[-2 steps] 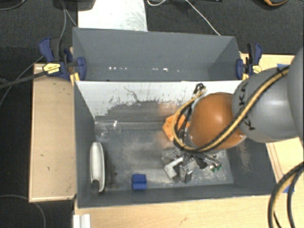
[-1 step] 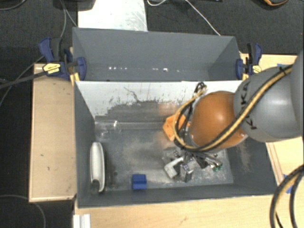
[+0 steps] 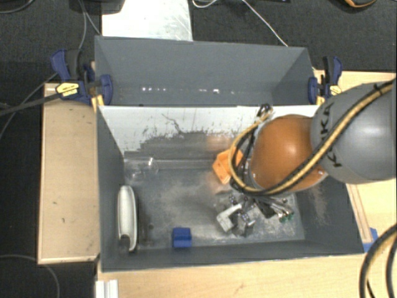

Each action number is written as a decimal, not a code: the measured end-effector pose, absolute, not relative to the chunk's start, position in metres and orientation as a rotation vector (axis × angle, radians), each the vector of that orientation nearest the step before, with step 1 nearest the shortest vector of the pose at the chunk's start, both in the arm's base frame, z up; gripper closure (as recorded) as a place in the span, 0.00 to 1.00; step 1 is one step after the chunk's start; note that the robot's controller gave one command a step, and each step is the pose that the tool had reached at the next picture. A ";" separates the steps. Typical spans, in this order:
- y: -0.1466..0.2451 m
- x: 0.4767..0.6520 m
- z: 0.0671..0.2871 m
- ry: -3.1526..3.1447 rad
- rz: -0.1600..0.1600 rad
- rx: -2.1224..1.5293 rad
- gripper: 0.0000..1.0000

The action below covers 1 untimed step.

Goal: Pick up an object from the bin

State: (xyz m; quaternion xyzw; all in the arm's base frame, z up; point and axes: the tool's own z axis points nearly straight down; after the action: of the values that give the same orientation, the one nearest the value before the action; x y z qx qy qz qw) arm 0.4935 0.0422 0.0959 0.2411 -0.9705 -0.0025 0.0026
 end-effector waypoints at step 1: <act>0.042 0.494 0.119 -3.045 -0.008 0.756 1.00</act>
Offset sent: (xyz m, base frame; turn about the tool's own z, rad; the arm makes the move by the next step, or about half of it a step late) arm 0.0001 -0.0003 0.0053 0.0000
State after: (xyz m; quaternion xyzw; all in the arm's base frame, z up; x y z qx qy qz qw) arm 0.4938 0.0422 0.1189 0.2410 -0.9705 -0.0024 0.0021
